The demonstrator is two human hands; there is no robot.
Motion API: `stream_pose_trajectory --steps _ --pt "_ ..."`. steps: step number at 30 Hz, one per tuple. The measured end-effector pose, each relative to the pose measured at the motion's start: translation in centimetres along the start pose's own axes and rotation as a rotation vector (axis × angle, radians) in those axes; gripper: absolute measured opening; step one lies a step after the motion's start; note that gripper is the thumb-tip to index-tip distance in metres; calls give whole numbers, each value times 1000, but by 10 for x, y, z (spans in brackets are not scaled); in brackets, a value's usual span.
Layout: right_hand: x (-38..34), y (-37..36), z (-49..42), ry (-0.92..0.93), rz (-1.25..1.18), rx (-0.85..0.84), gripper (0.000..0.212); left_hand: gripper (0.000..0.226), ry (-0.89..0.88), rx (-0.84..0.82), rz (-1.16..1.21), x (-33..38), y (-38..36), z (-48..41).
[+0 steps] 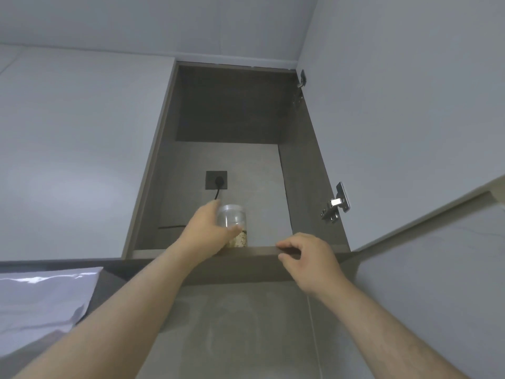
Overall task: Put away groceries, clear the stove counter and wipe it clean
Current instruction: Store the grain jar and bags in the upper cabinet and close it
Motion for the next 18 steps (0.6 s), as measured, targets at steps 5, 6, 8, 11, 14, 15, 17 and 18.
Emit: stream_pose_trajectory --steps 5,6,8,11,14,15,17,18 --pt "-5 -17 43 54 60 102 47 46 -320 177 99 -2 -9 79" --pt "-5 -20 57 25 17 119 46 41 -332 163 134 -7 -15 97" --pt "-2 -30 90 -47 -86 116 40 32 -326 104 216 -20 -30 134" --pt "4 -40 152 -188 -210 80 27 28 -206 -42 360 -52 -57 187" --pt "7 -47 219 -369 -398 -44 36 36 -62 -167 490 -85 -84 240" --pt "7 -49 241 -409 -439 -86 35 36 -13 -200 541 -94 -92 256" --pt "9 -55 284 -497 -487 -174 30 33 83 -233 627 -111 -105 286" --pt "10 -57 305 -547 -496 -213 29 32 126 -244 649 -117 -110 300"
Point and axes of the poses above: each hand's wrist, its own z-axis away from the middle knuckle, its own y-axis out of the back of the hand, x = y × z, the point moved 4 cm from there along -z, towards the middle knuckle, and after that the axes turned 8 degrees about z, right-handed, at the moved point
